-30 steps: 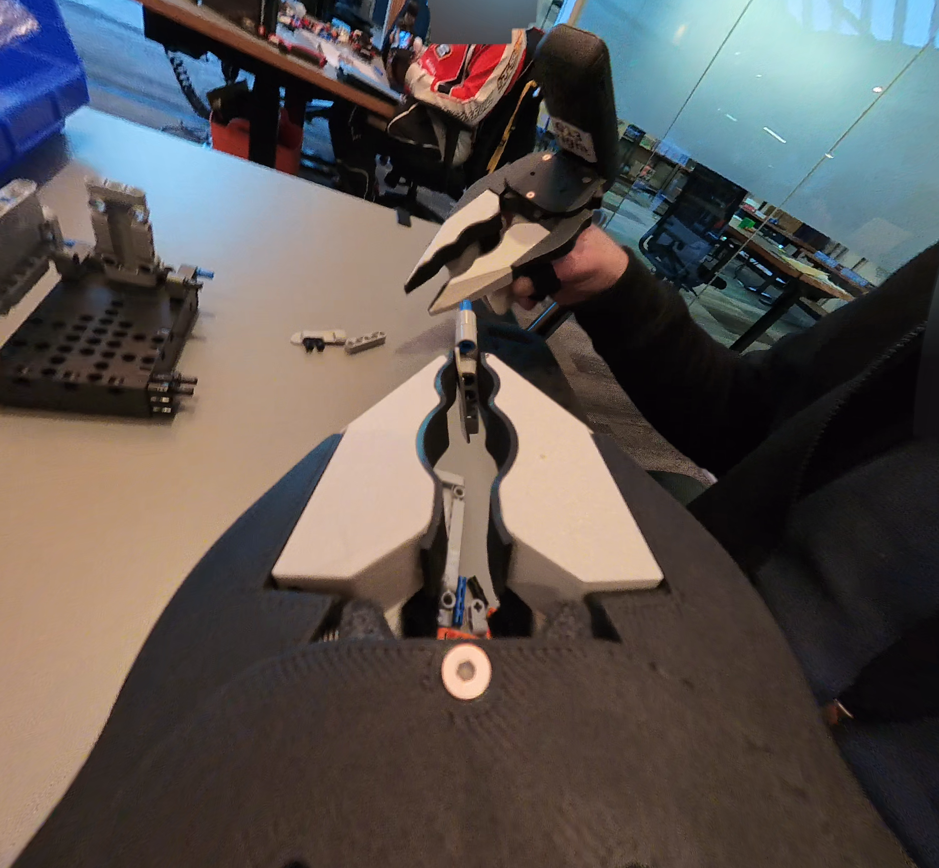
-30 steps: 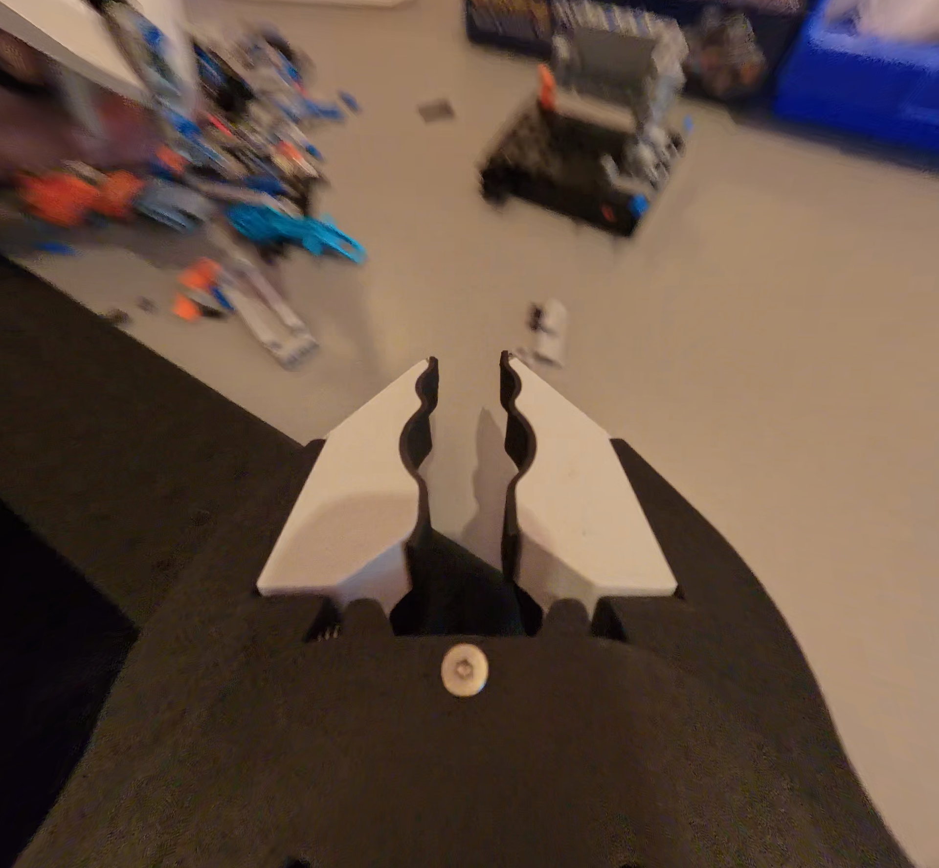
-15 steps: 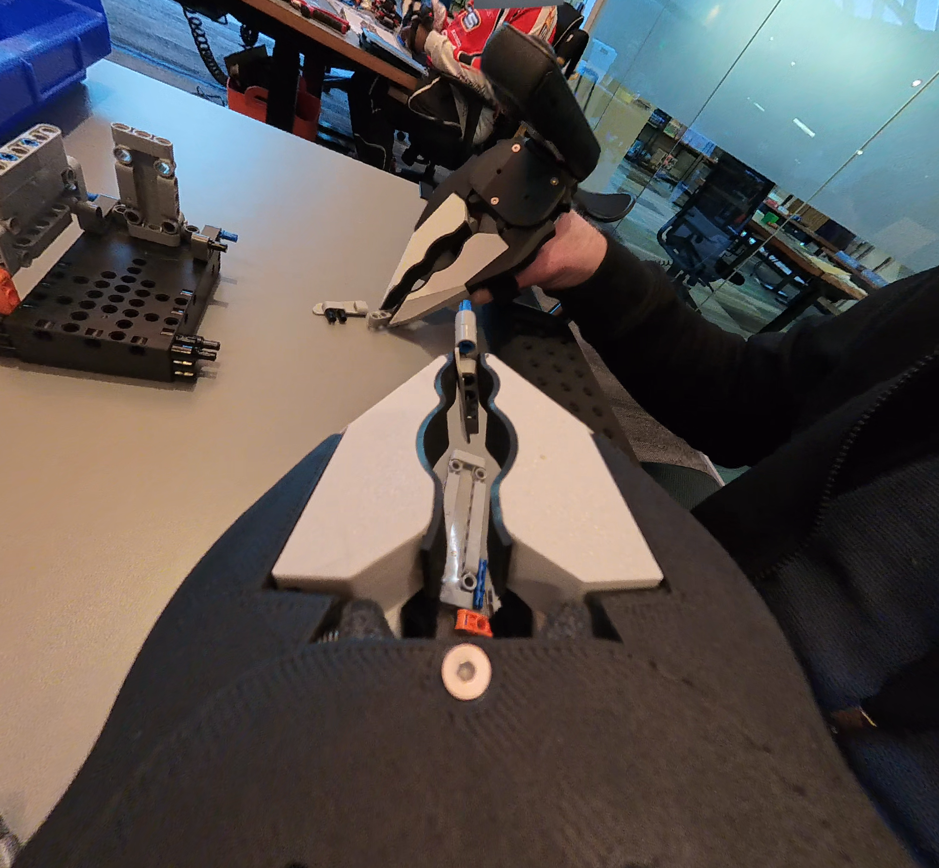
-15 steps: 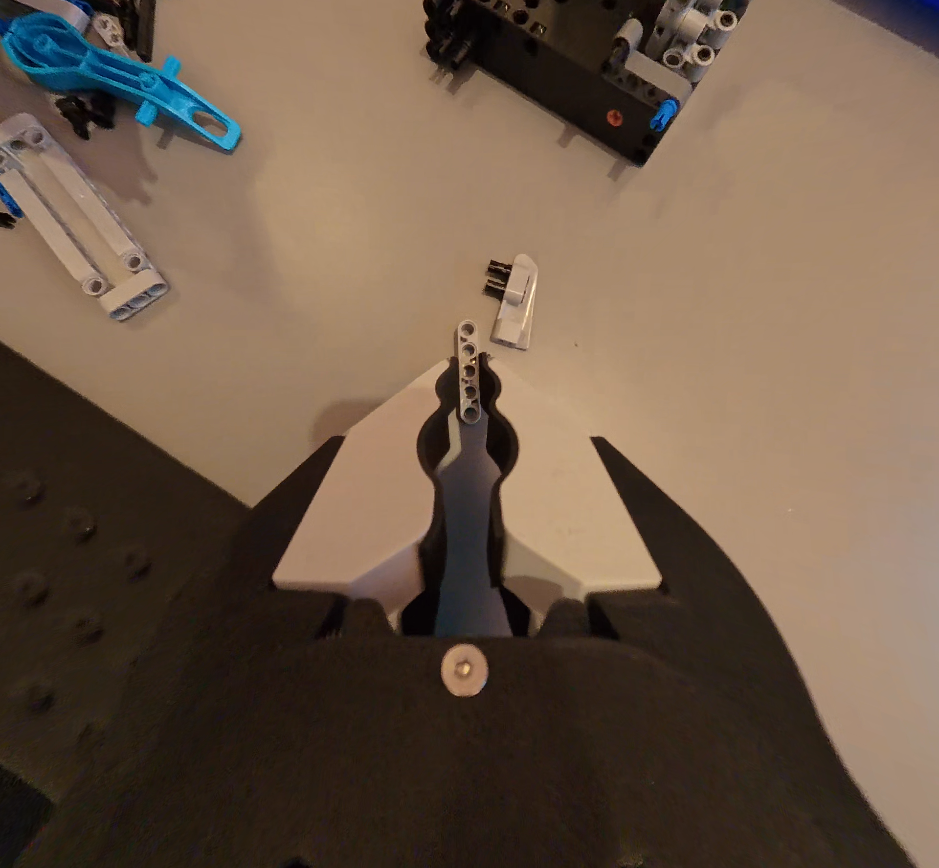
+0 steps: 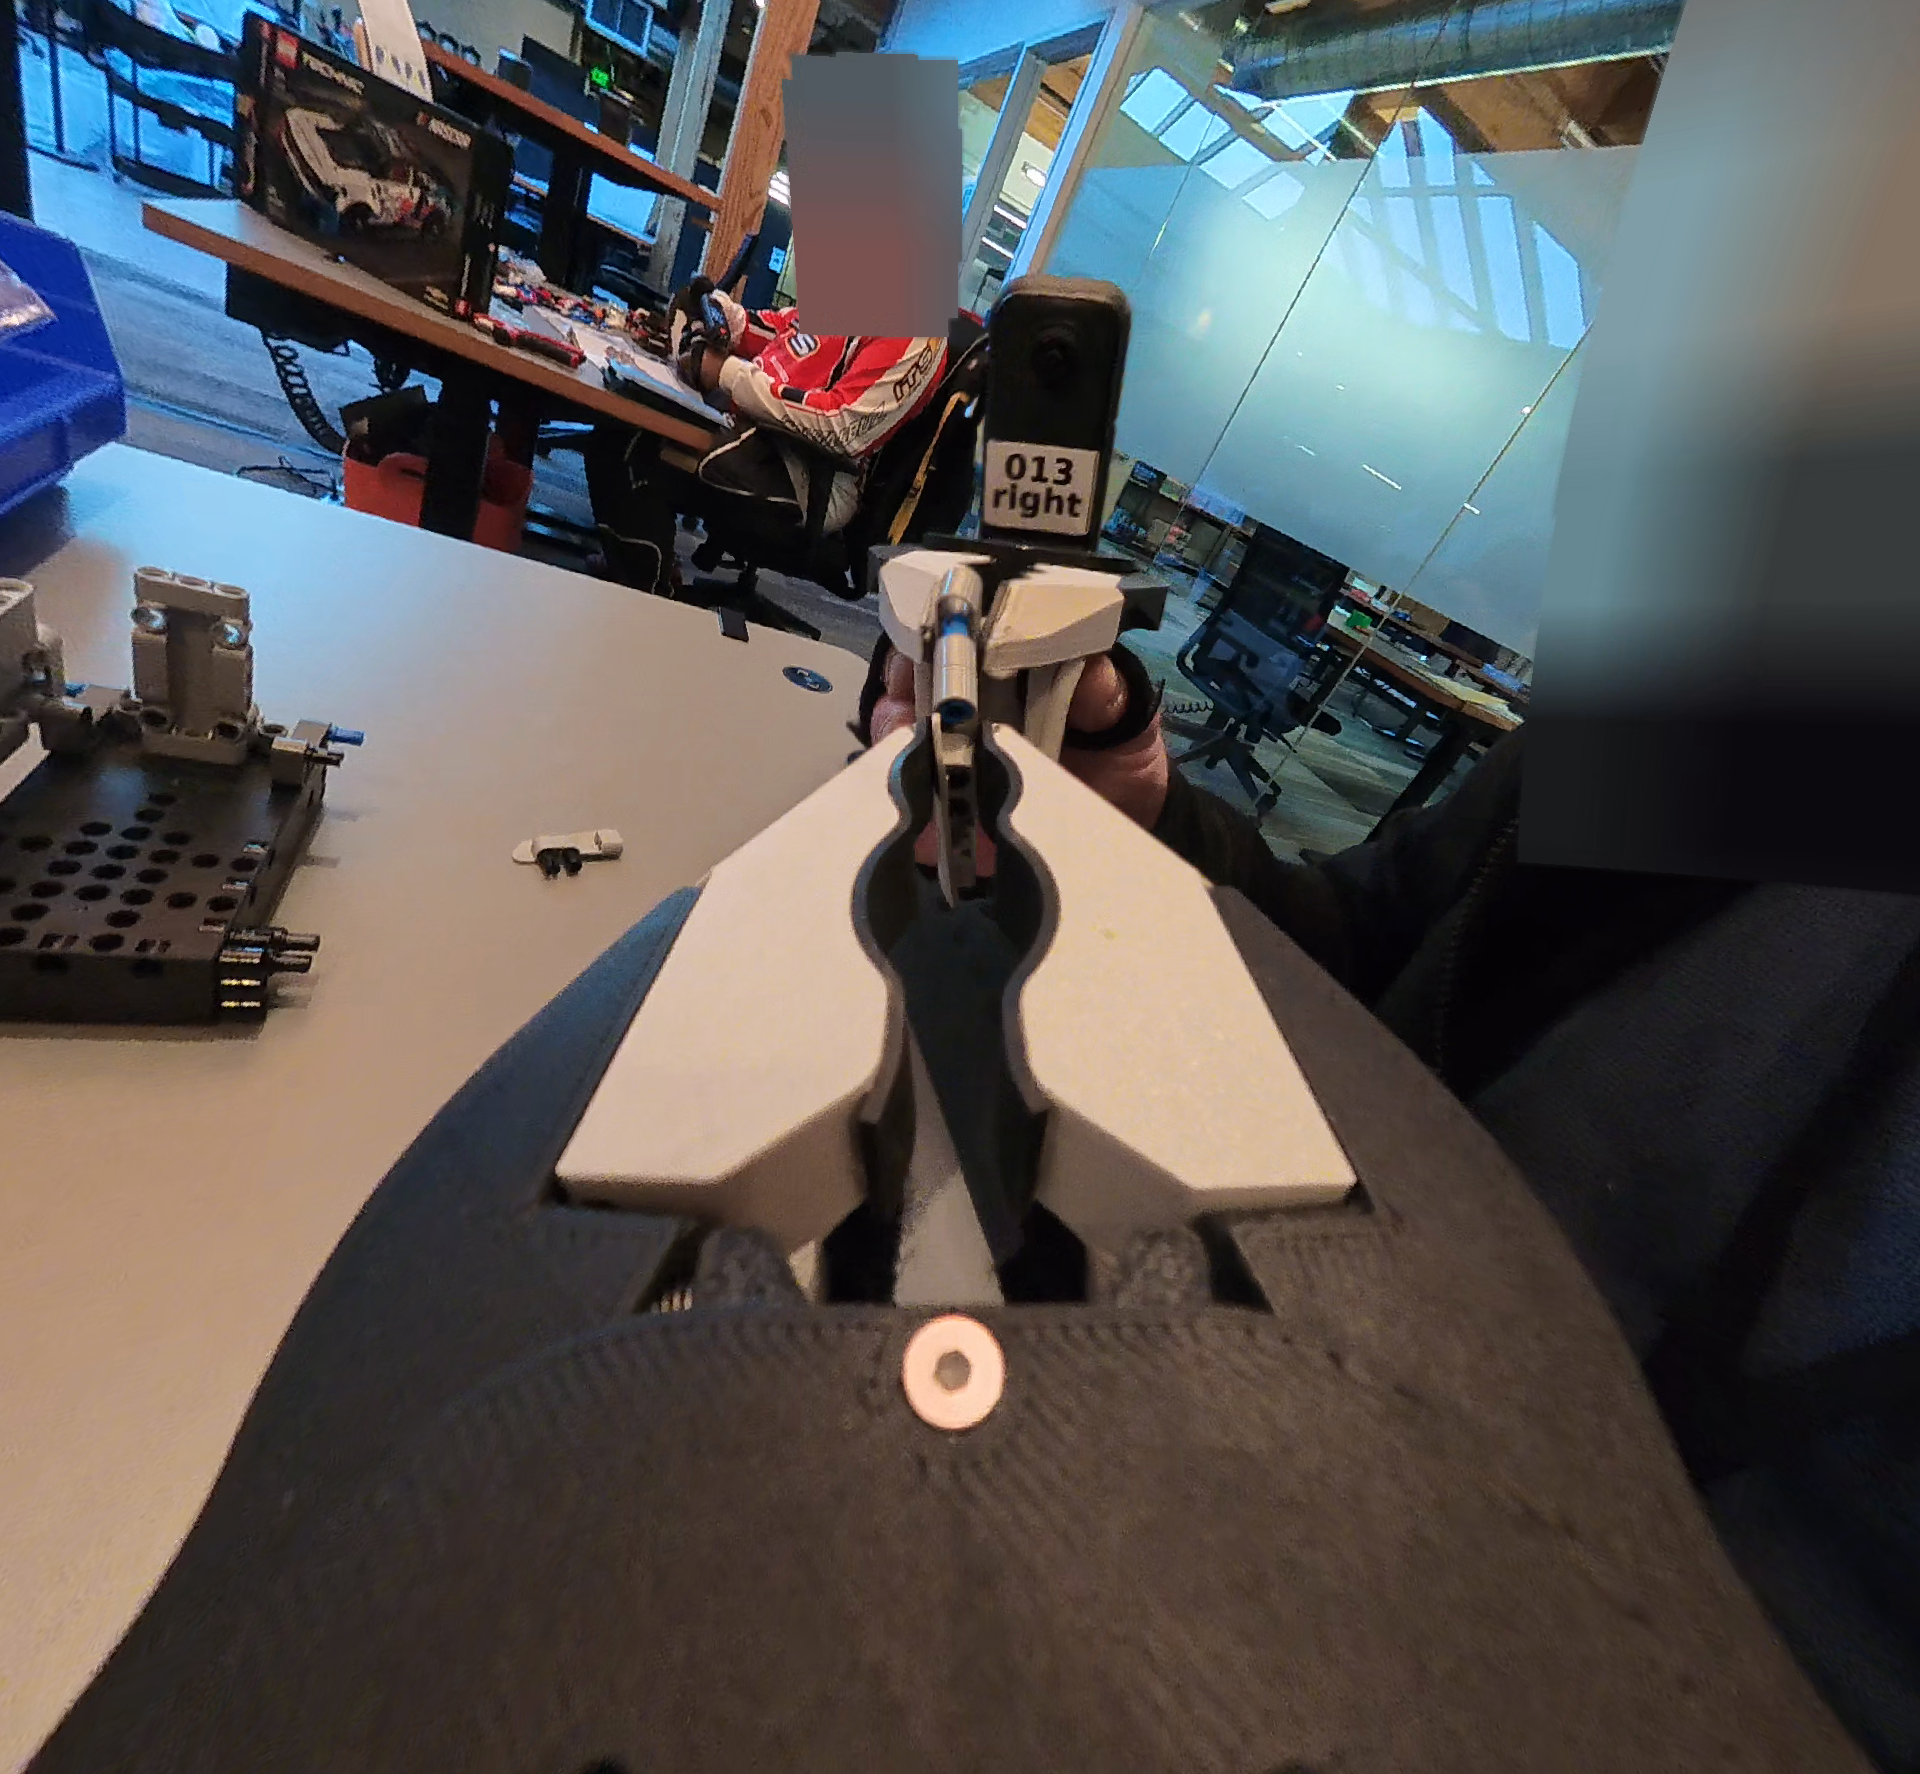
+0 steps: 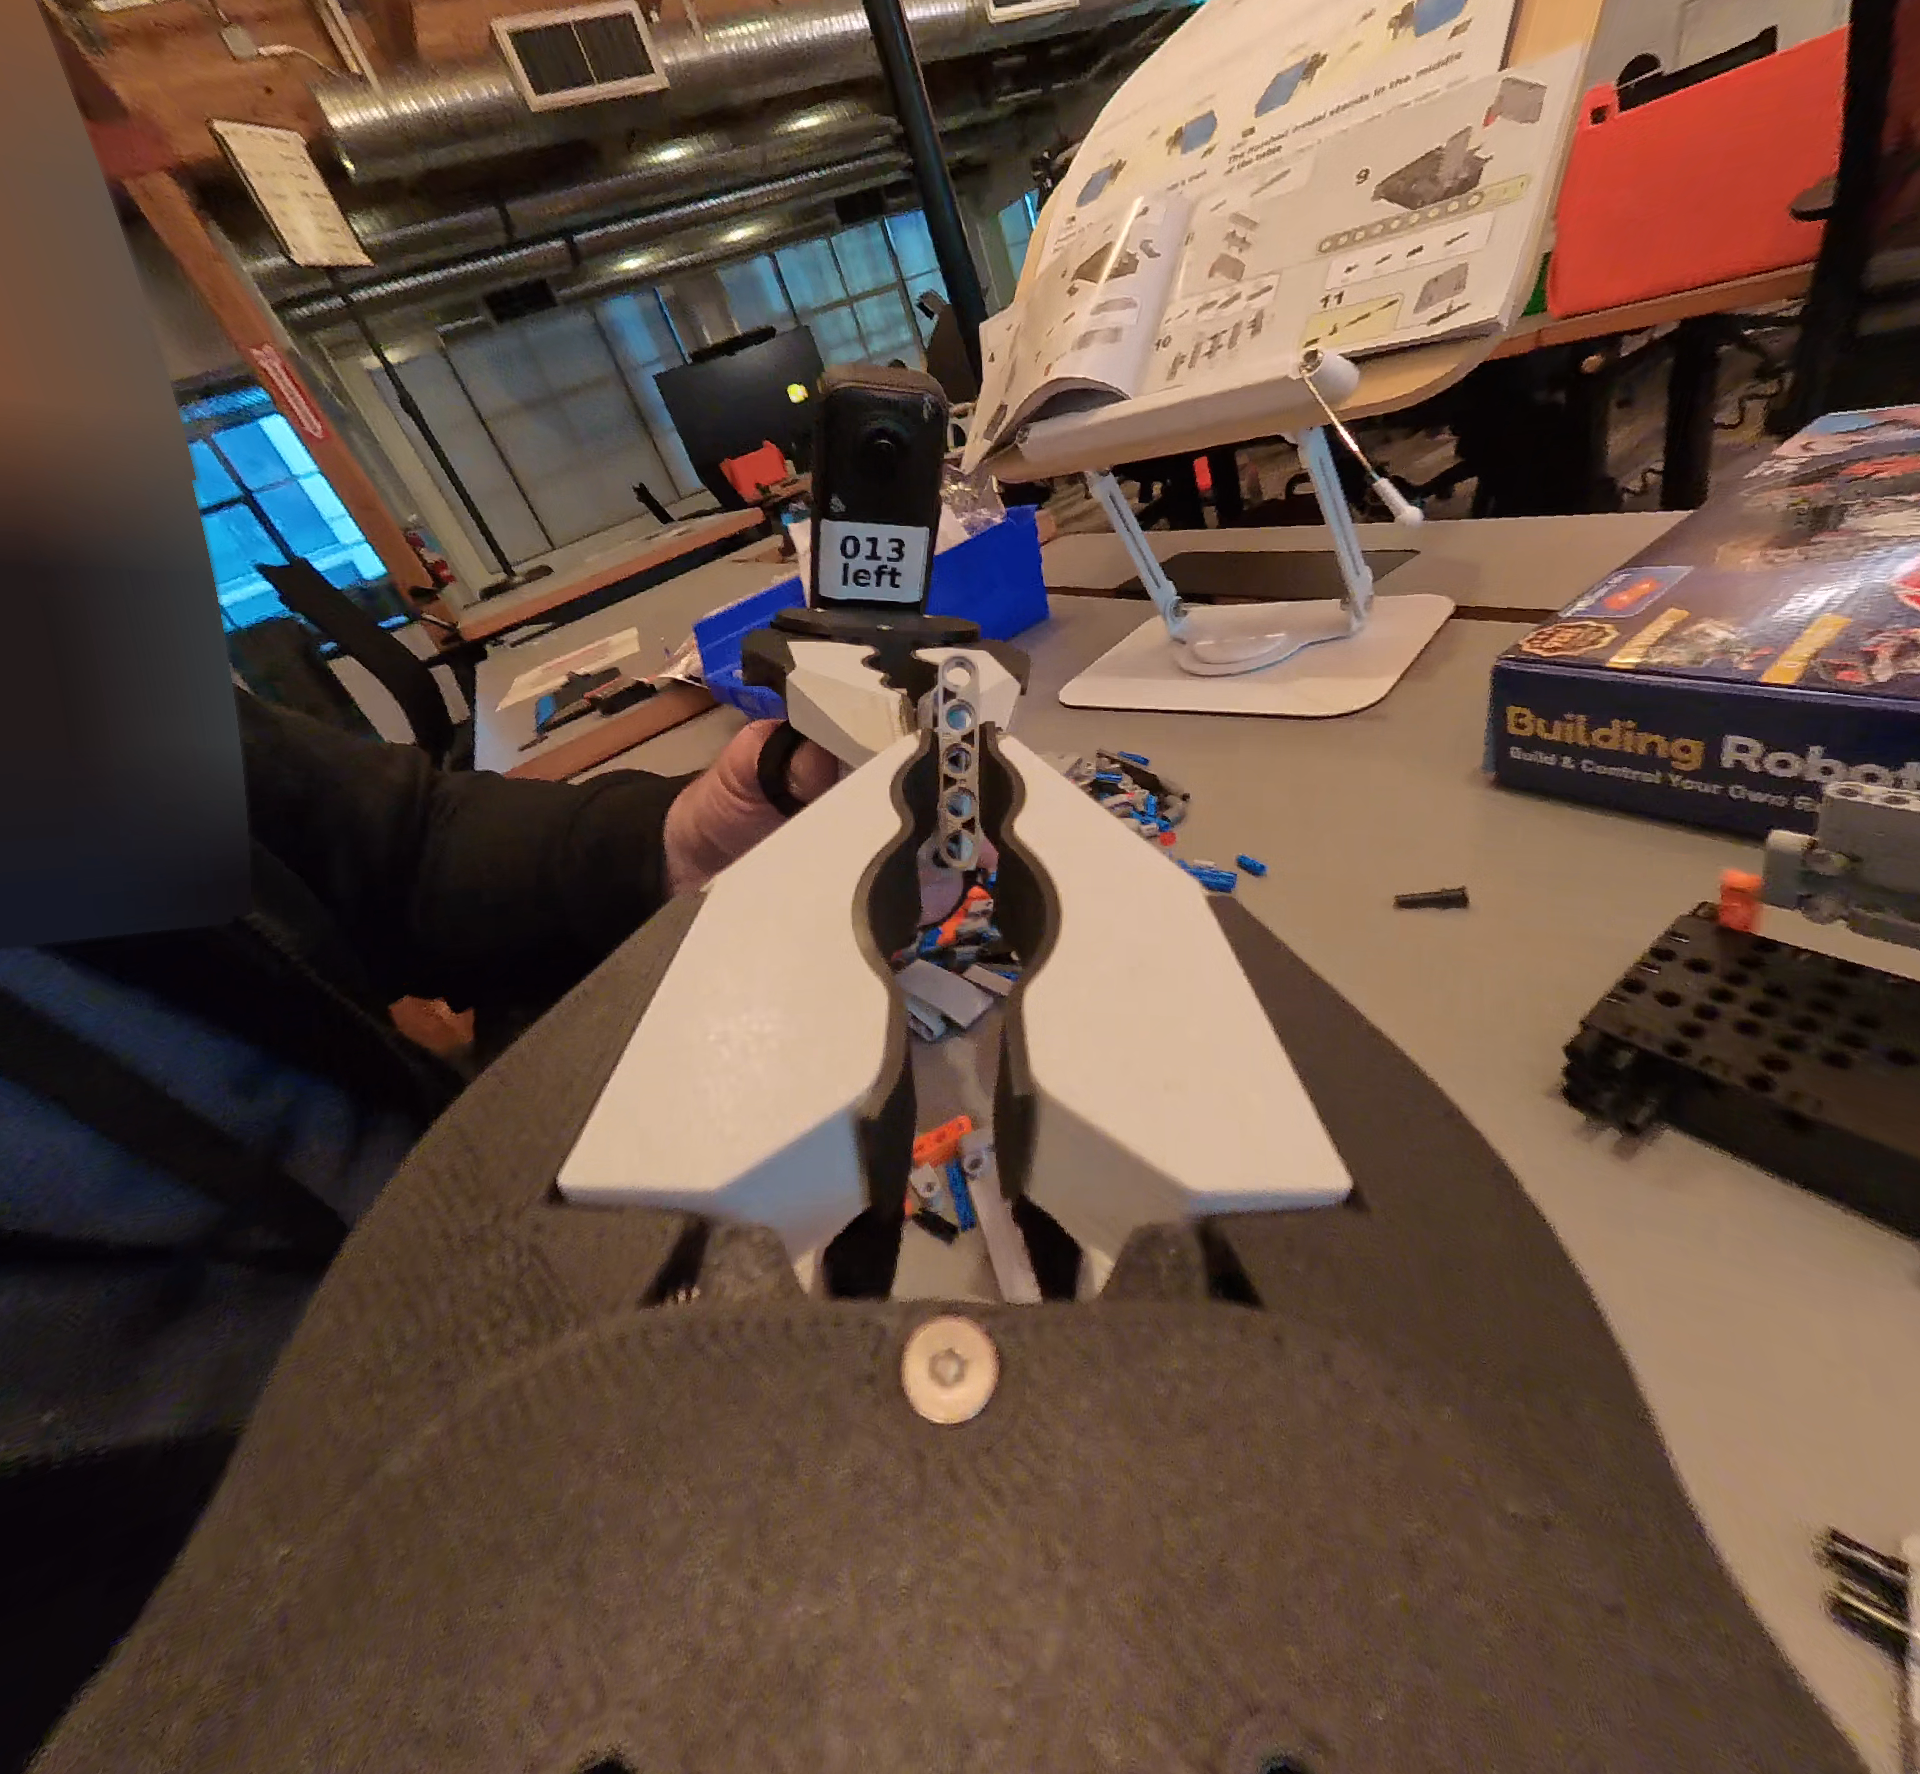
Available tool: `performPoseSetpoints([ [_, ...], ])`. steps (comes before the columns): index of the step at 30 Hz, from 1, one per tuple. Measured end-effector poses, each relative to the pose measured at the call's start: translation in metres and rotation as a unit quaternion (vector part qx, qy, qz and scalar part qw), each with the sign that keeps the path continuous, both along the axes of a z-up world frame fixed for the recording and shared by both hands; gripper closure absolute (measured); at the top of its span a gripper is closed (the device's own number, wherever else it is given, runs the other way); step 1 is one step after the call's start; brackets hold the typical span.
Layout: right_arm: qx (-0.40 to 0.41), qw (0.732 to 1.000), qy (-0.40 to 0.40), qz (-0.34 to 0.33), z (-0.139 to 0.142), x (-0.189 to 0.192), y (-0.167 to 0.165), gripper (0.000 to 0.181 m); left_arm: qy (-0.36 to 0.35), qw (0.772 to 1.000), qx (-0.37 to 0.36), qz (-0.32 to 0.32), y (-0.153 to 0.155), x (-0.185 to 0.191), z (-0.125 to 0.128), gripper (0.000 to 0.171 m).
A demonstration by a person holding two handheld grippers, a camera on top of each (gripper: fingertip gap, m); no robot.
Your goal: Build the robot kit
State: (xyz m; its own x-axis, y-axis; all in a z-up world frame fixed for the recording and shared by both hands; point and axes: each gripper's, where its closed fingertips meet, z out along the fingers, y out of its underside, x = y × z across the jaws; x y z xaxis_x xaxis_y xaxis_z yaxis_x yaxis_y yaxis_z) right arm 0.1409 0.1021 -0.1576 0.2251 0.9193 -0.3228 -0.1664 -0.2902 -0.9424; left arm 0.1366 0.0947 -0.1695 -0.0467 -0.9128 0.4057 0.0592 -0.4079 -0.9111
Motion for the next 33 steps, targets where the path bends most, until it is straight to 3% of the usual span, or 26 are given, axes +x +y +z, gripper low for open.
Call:
performPoseSetpoints([
  [20, 0.038, 0.997, 0.056, 0.020, 0.019, -0.007, -0.013, 0.177, 0.002, 0.996, 0.084, 0.021, -0.009, -0.005, 0.020, 0.168],
  [28, 0.114, 0.992, 0.034, -0.045, 0.031, -0.011, -0.017, 0.177, -0.007, 0.994, 0.102, 0.037, -0.013, -0.009, 0.033, 0.168],
  [33, 0.041, 0.993, 0.103, 0.045, 0.035, -0.011, -0.021, 0.177, -0.001, 0.992, 0.124, 0.027, -0.017, -0.009, 0.037, 0.167],
])
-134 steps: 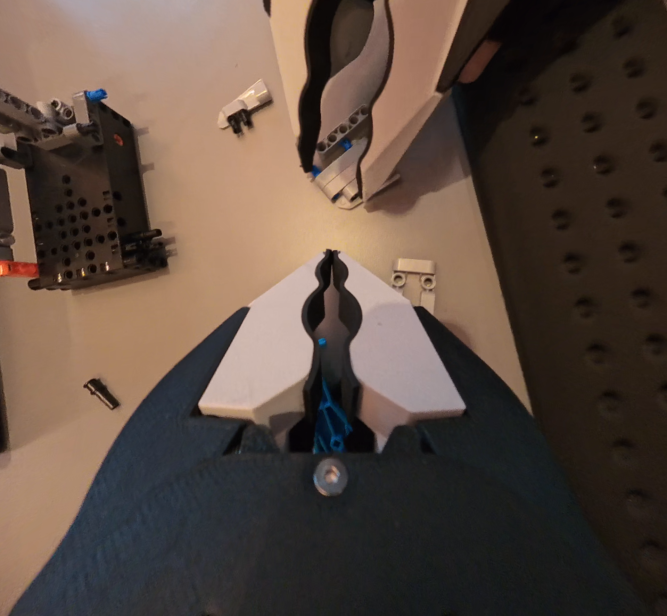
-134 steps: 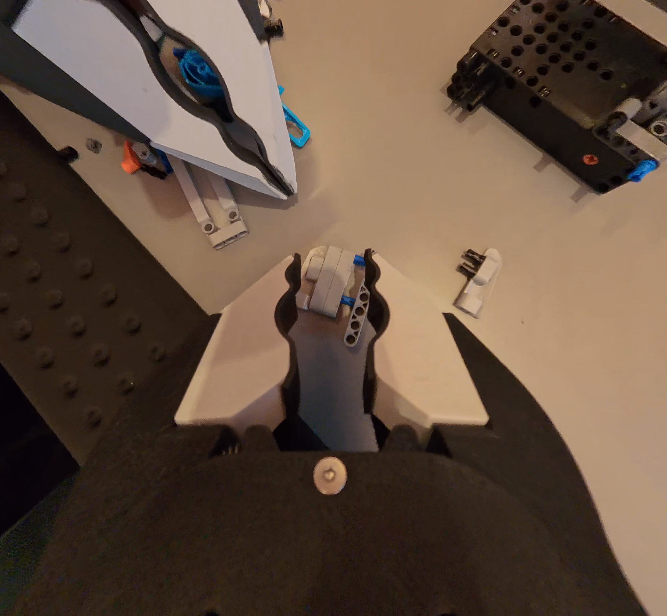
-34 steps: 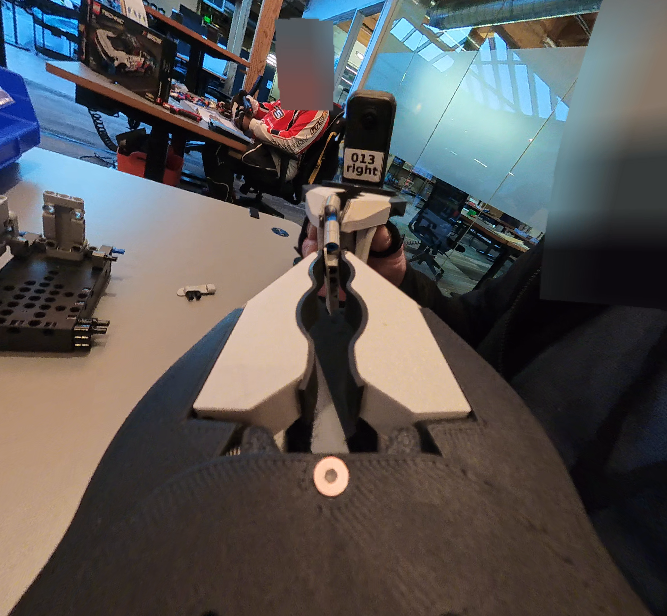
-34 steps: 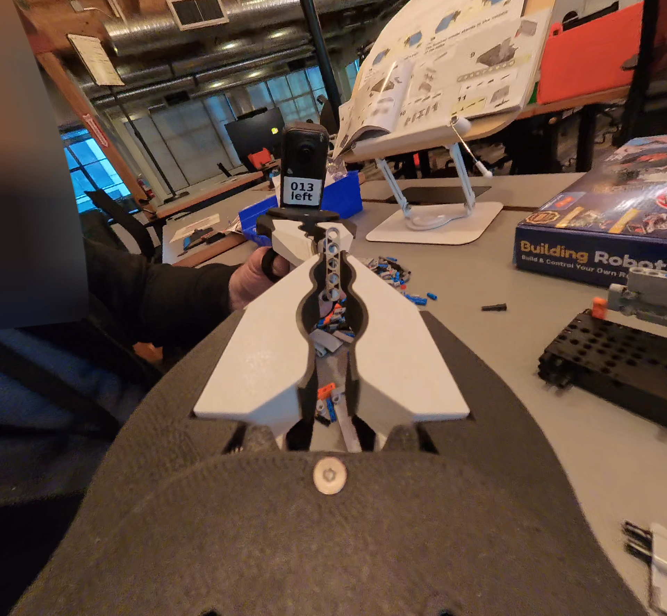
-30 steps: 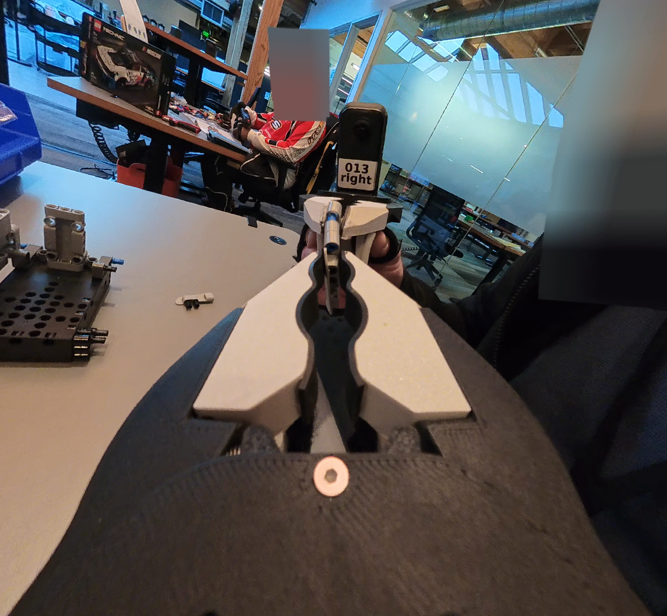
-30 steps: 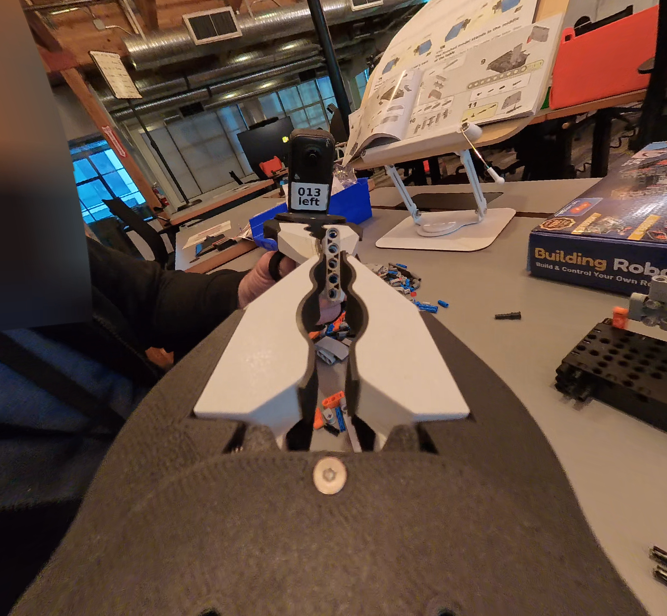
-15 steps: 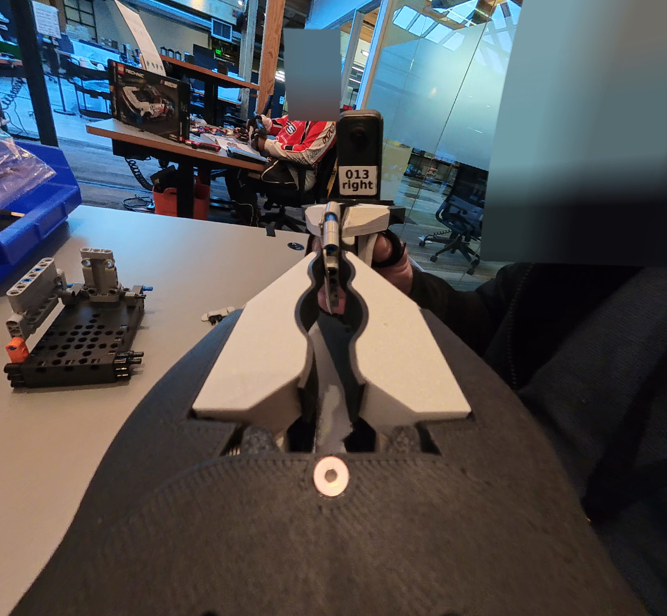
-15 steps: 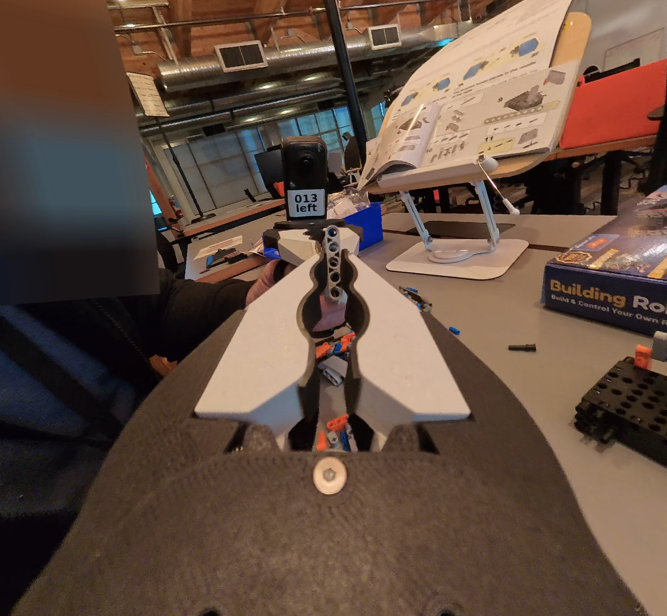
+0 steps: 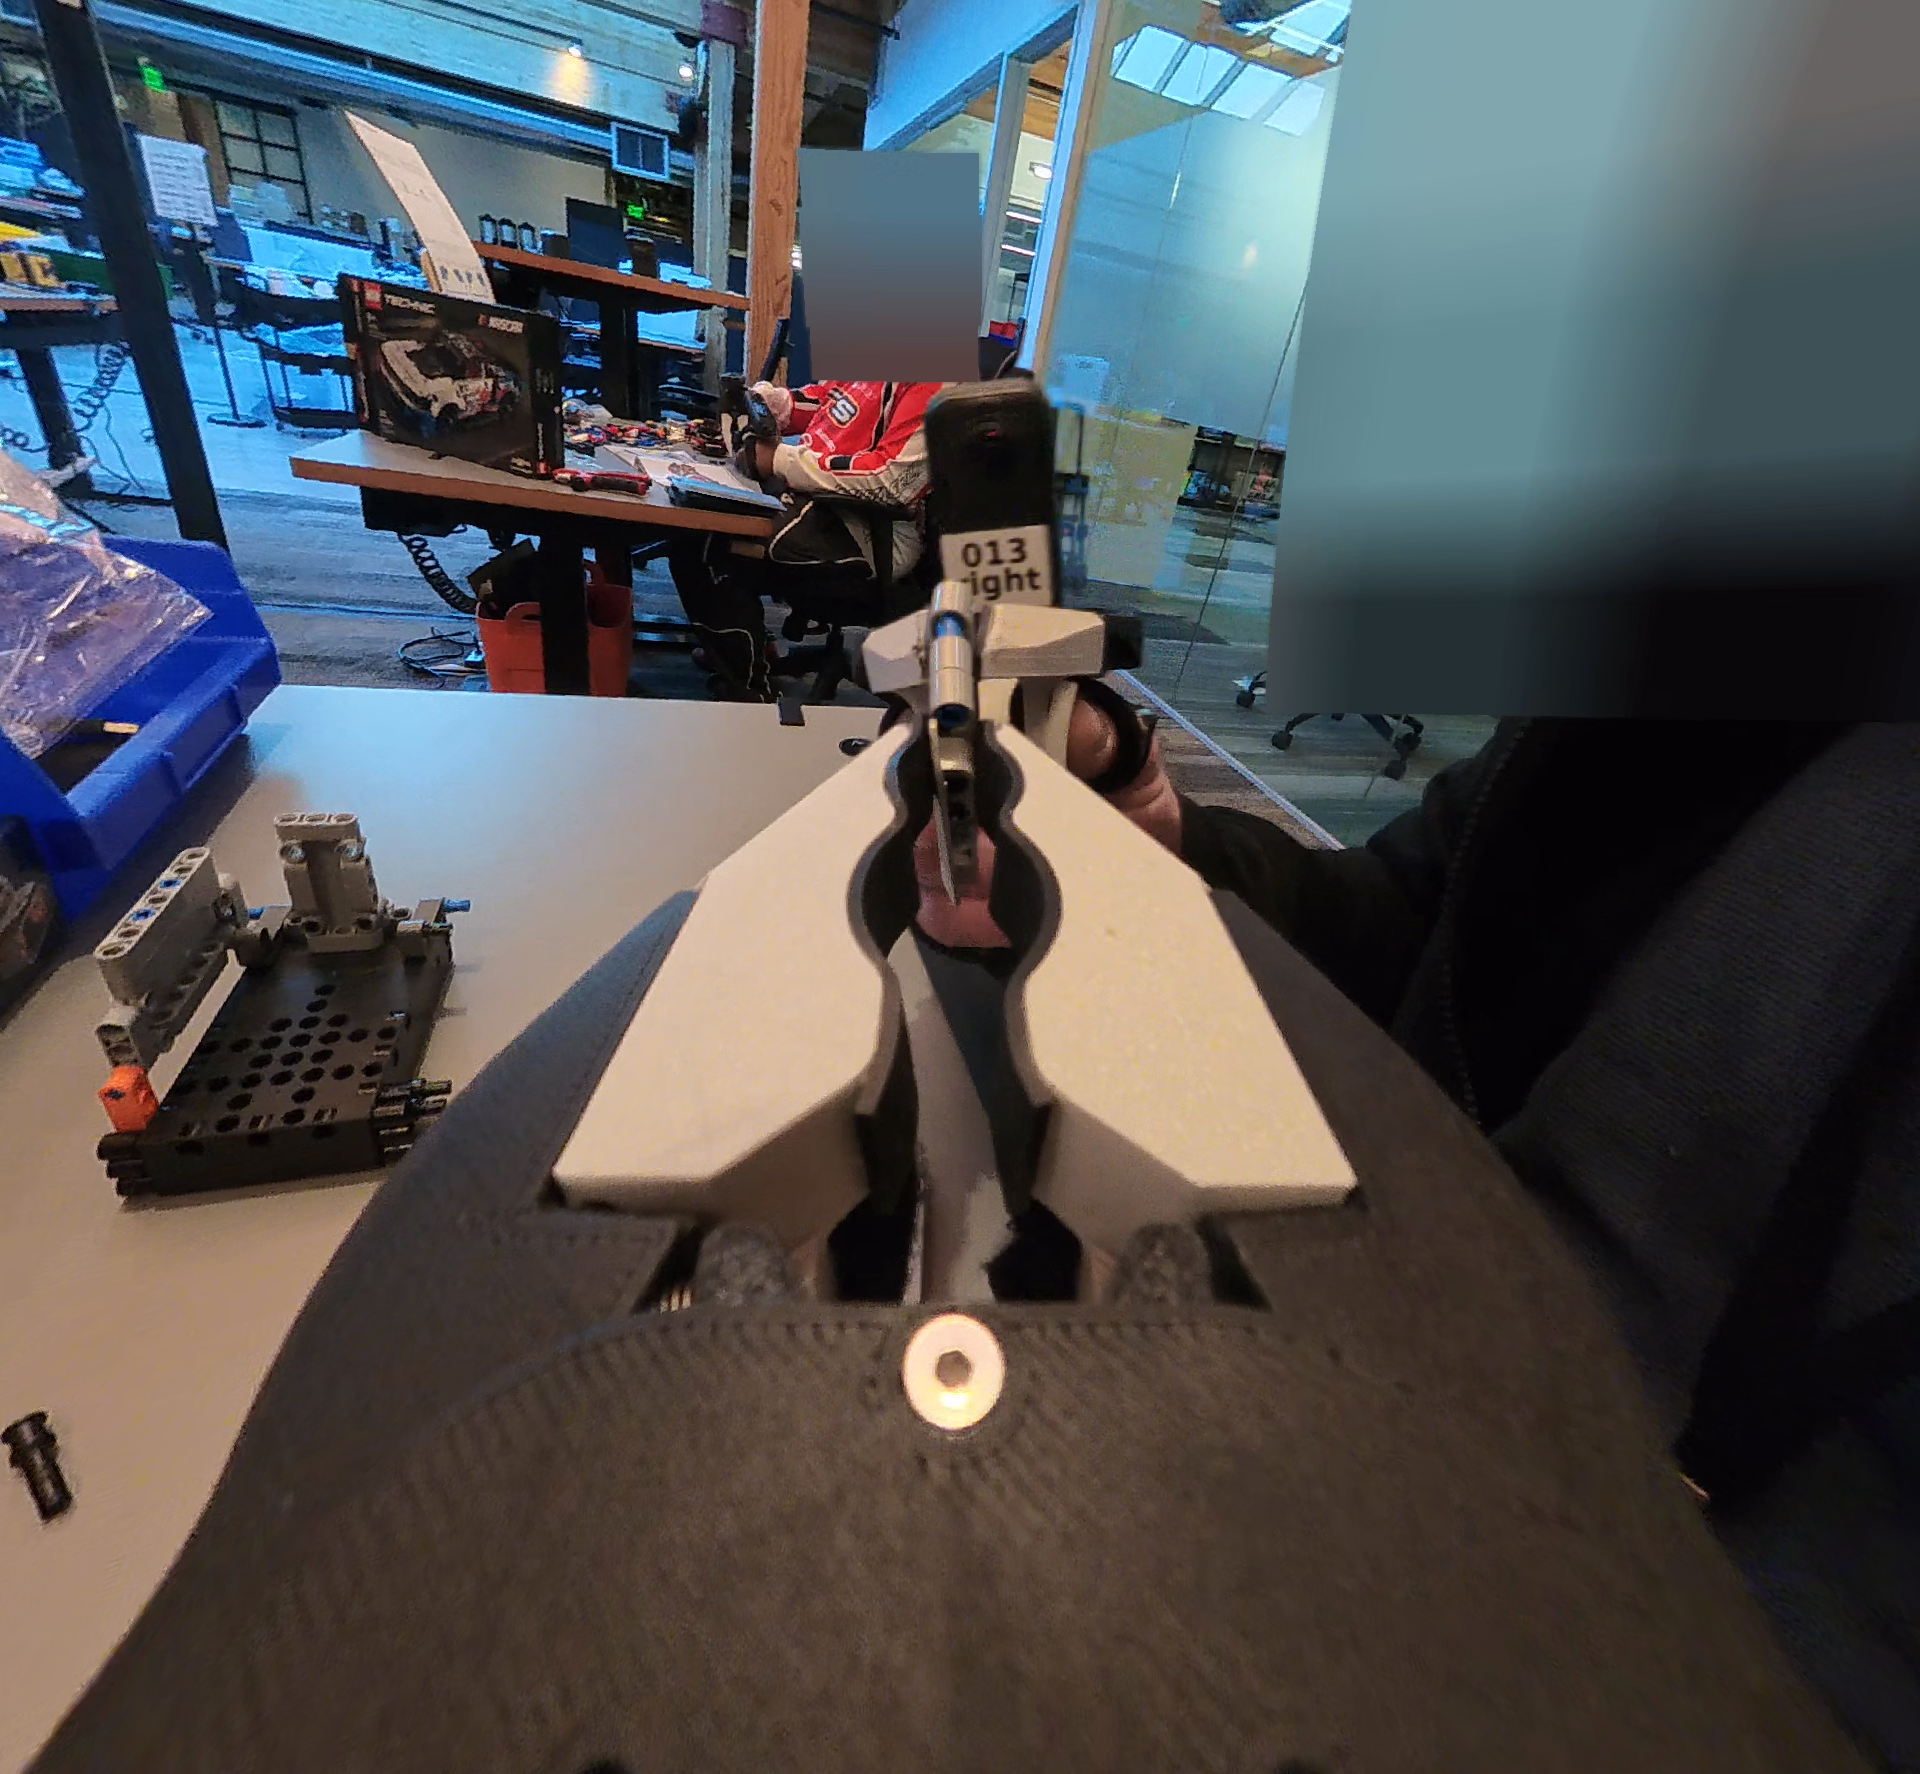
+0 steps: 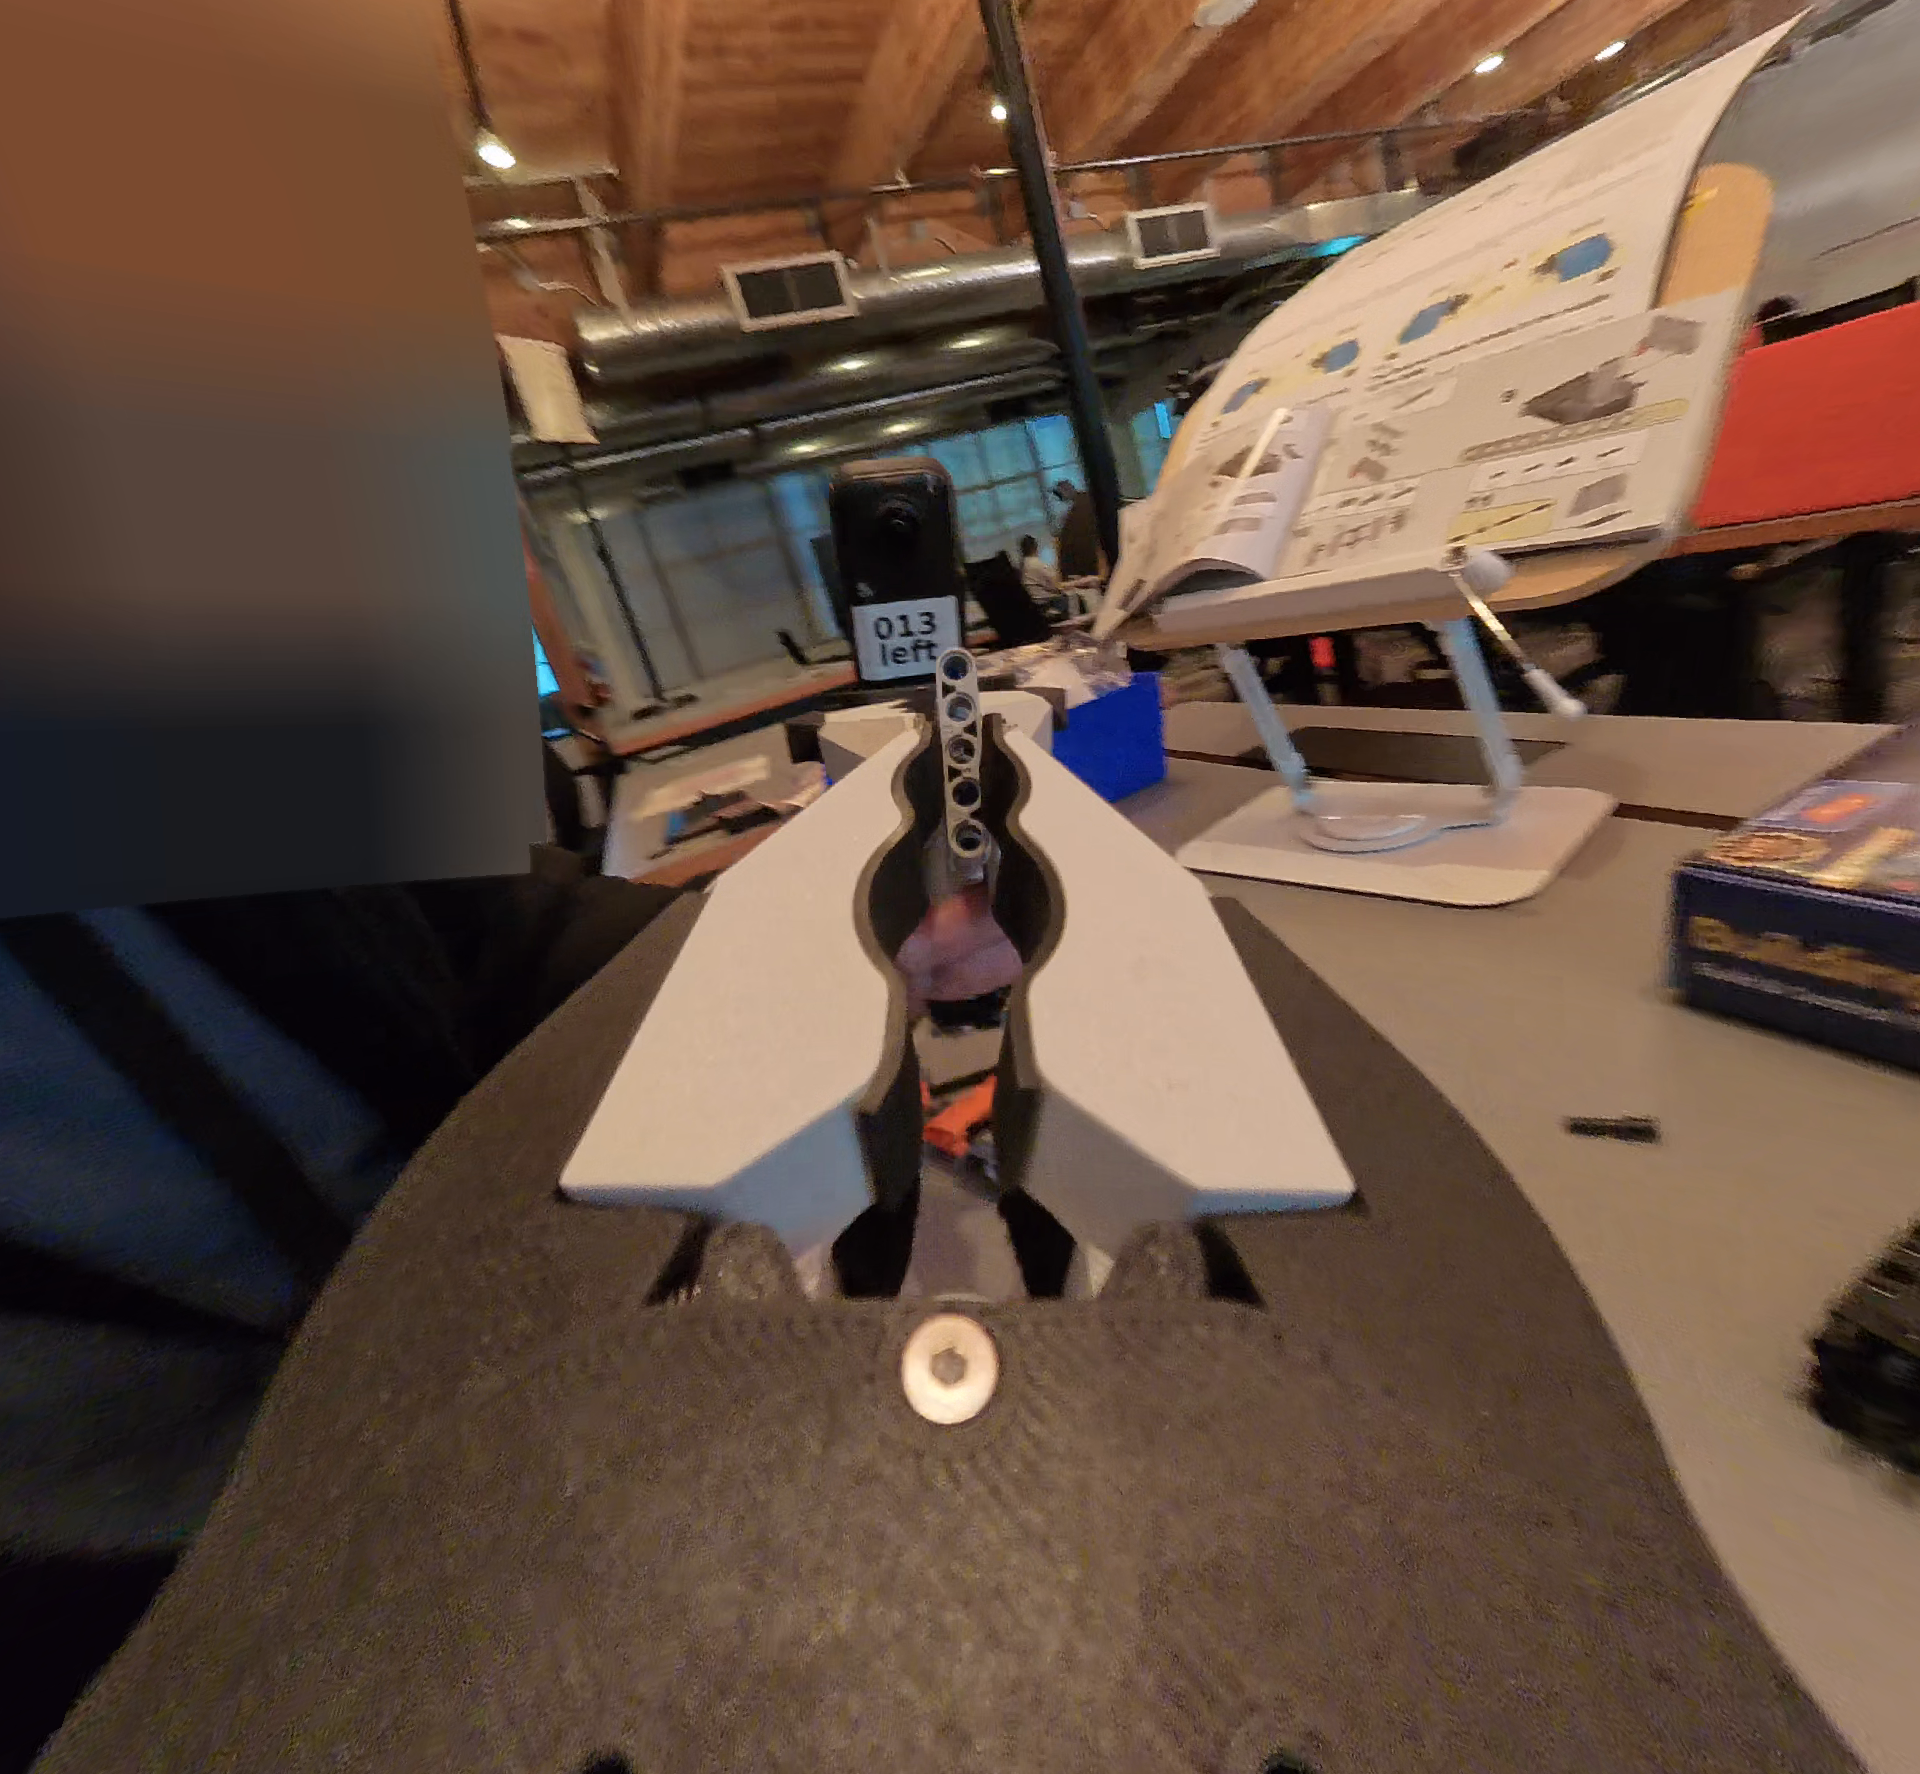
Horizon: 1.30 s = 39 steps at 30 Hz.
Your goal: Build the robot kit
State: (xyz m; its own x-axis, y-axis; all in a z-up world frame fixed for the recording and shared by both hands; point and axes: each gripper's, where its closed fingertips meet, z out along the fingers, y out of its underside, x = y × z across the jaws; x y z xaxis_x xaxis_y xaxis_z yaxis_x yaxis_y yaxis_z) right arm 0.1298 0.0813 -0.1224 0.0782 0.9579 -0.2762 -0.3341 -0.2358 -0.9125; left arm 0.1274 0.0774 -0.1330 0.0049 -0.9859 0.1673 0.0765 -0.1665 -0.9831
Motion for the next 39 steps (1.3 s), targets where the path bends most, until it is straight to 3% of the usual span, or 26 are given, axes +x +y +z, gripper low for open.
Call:
performPoseSetpoints([
  [4, -0.017, 0.999, 0.037, 0.031, 0.006, 0.000, -0.004, 0.177, -0.006, 1.000, 0.003, -0.006, -0.004, 0.000, 0.005, 0.167],
  [10, -0.033, 0.997, 0.069, 0.021, 0.009, -0.001, -0.004, 0.177, -0.014, 1.000, 0.001, -0.006, -0.005, -0.002, 0.007, 0.167],
  [15, -0.061, 0.988, 0.084, 0.116, 0.014, -0.003, -0.013, 0.176, -0.008, 0.999, 0.025, -0.032, -0.013, -0.004, 0.013, 0.167],
  [19, -0.069, 0.986, 0.084, 0.126, 0.014, -0.006, -0.013, 0.176, -0.014, 0.999, 0.020, -0.034, -0.013, -0.006, 0.013, 0.167],
  [27, -0.056, 0.988, 0.128, 0.060, 0.018, -0.005, -0.008, 0.176, -0.037, 0.999, -0.010, -0.016, -0.008, -0.004, 0.017, 0.167],
  [39, 0.043, 0.998, 0.040, -0.031, 0.014, -0.008, -0.006, 0.176, -0.023, 0.998, -0.043, -0.033, -0.006, -0.005, 0.012, 0.167],
])
